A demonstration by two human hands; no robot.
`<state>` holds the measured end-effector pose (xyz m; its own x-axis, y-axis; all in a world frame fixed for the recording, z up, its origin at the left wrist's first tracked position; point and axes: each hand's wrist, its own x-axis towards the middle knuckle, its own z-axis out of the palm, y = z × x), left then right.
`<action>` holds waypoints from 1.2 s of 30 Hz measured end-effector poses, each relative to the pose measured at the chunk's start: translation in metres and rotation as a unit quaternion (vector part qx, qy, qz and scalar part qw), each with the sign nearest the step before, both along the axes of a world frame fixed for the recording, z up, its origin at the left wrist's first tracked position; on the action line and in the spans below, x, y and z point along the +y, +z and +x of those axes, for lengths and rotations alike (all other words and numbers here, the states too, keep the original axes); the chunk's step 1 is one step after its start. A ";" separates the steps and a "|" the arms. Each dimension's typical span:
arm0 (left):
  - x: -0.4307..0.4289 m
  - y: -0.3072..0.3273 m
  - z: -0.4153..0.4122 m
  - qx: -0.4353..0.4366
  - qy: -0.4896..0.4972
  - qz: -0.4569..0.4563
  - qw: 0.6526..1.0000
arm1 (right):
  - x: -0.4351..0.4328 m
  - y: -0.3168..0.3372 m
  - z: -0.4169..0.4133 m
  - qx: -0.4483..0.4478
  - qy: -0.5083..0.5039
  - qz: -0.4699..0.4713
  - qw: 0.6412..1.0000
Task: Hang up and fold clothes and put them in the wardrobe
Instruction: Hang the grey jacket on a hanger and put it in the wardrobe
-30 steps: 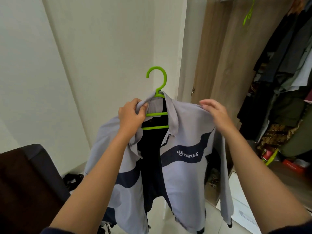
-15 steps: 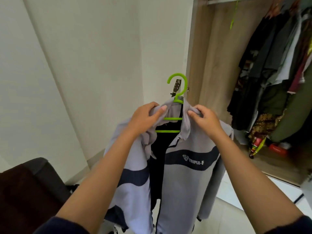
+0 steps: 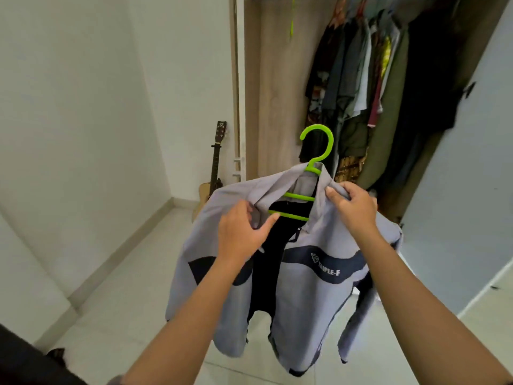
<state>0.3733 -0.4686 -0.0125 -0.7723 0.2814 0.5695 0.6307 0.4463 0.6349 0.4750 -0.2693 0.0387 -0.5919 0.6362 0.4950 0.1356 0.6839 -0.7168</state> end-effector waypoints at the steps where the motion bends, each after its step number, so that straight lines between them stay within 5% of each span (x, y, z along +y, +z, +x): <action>1: 0.012 -0.001 0.006 -0.016 -0.007 -0.009 1.000 | 0.001 0.000 0.007 -0.001 -0.014 -0.006 1.000; 8: 0.073 0.019 0.016 -0.070 -0.040 -0.010 0.997 | 0.019 0.008 0.040 0.004 -0.105 -0.017 0.994; 19: 0.149 0.049 0.030 -0.067 -0.328 -0.042 0.941 | 0.071 0.011 0.047 -0.017 -0.159 0.015 0.987; 22: 0.163 0.054 0.011 -0.027 -0.309 -0.027 0.950 | 0.100 0.016 0.045 -0.006 -0.151 -0.013 0.988; 27: 0.176 0.033 -0.037 -0.037 -0.131 0.151 0.979 | 0.148 0.021 0.040 0.039 -0.132 -0.068 0.988; 30: 0.181 0.017 -0.072 -0.060 -0.040 0.078 0.994 | 0.179 0.022 0.039 0.051 -0.126 -0.083 0.987; 33: 0.194 0.017 -0.085 -0.122 -0.110 0.080 0.983 | 0.204 0.023 0.039 0.071 -0.124 -0.108 0.984; 36: 0.217 0.031 -0.078 -0.091 -0.149 0.079 0.981 | 0.226 0.023 0.040 0.086 -0.135 -0.120 0.980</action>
